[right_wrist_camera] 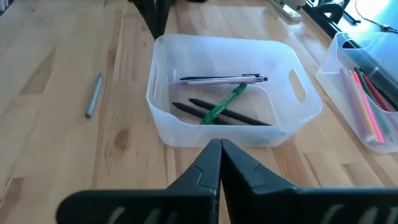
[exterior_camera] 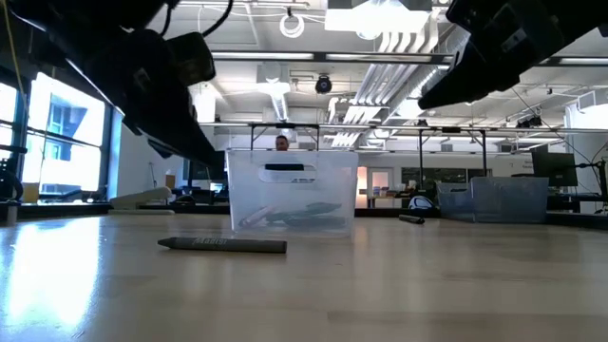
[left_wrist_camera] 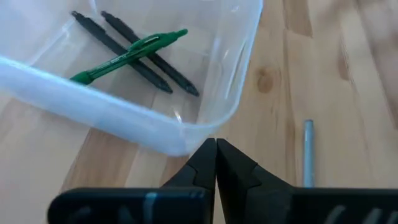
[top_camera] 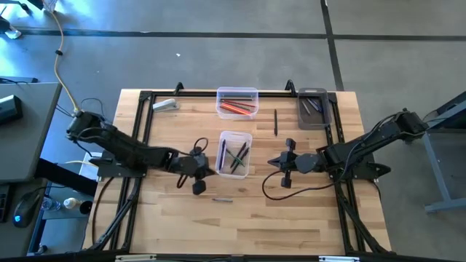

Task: Sort crayons/erasers/pens/pencils in bins
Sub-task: Adjust the bottom transparent bin, then put the gray crayon into the transparent black bin

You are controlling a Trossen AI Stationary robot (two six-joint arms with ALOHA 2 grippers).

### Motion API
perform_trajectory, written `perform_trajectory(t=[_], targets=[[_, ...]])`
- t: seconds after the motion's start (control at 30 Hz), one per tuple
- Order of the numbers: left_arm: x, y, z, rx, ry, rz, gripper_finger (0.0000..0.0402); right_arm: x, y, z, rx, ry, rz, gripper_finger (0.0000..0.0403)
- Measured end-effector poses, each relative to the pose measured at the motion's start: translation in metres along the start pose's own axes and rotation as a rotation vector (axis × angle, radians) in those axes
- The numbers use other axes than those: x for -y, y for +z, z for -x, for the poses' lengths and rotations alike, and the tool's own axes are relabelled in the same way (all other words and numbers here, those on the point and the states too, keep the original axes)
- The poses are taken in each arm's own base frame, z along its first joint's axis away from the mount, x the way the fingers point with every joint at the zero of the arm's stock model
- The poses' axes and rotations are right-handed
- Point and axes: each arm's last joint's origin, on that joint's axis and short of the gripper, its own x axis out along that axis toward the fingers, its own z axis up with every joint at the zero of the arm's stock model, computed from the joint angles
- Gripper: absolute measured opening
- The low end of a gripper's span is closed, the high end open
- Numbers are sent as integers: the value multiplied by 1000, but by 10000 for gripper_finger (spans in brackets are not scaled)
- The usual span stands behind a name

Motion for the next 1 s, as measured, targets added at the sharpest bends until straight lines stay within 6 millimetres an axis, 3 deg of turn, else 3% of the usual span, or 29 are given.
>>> perform_trajectory(t=[0.2, 0.7, 0.87, 1.0], targets=[[-8, 1, -14, 8, -24, 24, 0, 0, 0, 0, 1, 0, 0, 0], [-1, 16, -14, 90, -71, -45, 0, 0, 0, 0, 0, -1, 0, 0], [7, 20, 4, 114, -117, -86, 0, -6, -1, 2, 4, 21, 18, 0], [21, 16, 22, 237, -160, -153, 0, -16, 1, 7, 42, 61, 48, 0]])
